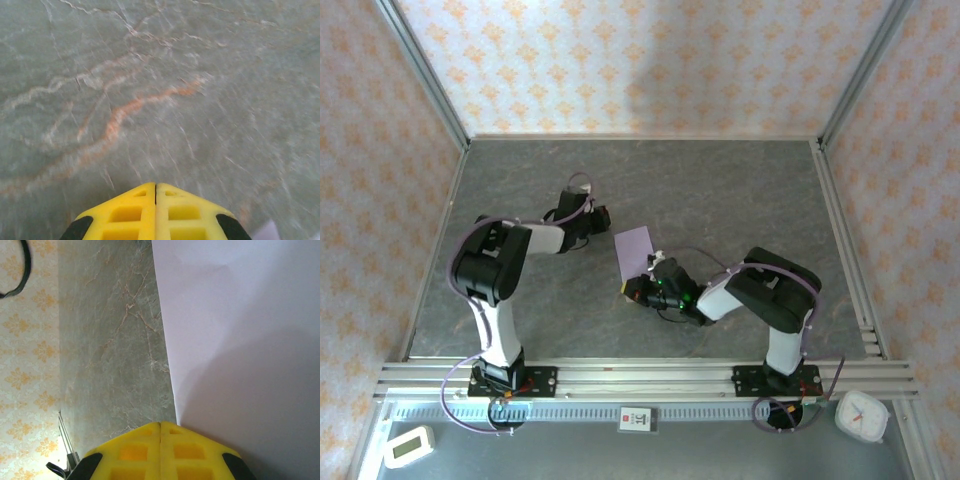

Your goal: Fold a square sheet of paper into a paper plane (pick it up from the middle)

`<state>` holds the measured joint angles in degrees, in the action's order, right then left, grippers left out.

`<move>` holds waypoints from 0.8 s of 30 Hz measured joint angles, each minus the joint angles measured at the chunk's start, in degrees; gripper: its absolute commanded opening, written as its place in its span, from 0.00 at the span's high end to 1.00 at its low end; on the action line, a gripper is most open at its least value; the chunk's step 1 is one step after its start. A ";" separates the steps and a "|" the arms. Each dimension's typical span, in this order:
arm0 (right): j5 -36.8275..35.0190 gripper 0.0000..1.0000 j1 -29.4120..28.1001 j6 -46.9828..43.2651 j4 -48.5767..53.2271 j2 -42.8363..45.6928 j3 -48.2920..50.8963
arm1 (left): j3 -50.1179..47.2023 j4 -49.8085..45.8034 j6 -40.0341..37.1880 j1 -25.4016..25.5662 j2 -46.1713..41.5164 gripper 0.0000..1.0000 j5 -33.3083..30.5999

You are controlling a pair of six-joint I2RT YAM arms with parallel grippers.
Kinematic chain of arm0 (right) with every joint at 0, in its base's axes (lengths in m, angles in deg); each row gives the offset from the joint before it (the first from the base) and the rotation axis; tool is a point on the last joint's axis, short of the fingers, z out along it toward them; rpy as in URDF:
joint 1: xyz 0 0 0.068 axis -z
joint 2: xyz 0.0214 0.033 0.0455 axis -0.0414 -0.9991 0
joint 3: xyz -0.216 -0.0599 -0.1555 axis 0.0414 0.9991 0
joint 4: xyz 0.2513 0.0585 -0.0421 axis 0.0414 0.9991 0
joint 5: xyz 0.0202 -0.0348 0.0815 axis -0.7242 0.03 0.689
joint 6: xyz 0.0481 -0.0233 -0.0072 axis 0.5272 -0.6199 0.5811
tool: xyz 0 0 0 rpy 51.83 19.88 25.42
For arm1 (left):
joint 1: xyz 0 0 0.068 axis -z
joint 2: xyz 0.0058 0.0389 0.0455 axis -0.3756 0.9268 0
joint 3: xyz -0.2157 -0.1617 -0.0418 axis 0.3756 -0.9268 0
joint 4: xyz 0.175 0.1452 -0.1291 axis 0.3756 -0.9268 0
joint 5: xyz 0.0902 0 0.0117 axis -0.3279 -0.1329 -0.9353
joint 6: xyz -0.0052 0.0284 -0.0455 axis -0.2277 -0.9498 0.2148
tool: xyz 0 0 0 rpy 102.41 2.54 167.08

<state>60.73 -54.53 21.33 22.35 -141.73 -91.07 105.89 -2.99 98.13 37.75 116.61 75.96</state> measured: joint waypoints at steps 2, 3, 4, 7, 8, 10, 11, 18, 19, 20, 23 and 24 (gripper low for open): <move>-0.02 1.00 0.00 0.02 -0.02 0.00 0.02 | -4.11 1.25 1.62 1.57 -5.25 1.00 0.74; 0.00 1.00 0.00 0.07 -0.04 0.00 0.00 | -6.14 2.05 2.47 2.91 -8.20 1.00 1.16; 0.00 1.00 0.00 0.17 -0.13 -0.04 0.02 | -7.80 3.04 3.43 4.28 -10.49 1.00 1.49; 0.17 1.00 0.00 0.20 -0.42 -0.24 0.02 | -12.87 6.58 6.43 8.92 -16.26 1.00 2.38; 0.24 1.00 0.09 0.20 -0.46 -0.26 0.02 | -14.78 7.58 7.52 10.38 -17.59 1.00 2.75; 0.39 1.00 0.11 0.22 -0.50 -0.28 0.02 | -17.51 8.52 9.20 12.09 -18.67 1.00 2.84; 0.39 1.00 0.11 0.22 -0.52 -0.28 0.02 | -18.78 8.59 10.08 12.83 -18.80 1.00 2.80; 0.42 1.00 0.11 0.42 -0.61 -0.37 0.00 | -21.18 8.63 12.74 14.69 -18.16 1.00 1.42; 0.42 1.00 0.11 0.42 -0.61 -0.37 0.00 | -21.18 8.63 12.83 14.71 -17.84 1.00 1.33; 0.42 1.00 0.11 0.42 -0.61 -0.37 0.00 | -21.11 8.61 12.87 14.71 -17.25 1.00 1.31; 0.44 1.00 0.11 0.44 -0.61 -0.39 0.02 | -20.17 8.07 12.90 14.71 -15.30 1.00 1.29; 0.42 1.00 0.11 0.44 -0.63 -0.39 0.00 | -19.61 7.67 12.85 14.71 -14.64 1.00 1.27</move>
<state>61.14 -54.42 21.77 21.72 -142.12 -91.07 86.28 4.68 110.98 52.46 101.96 77.22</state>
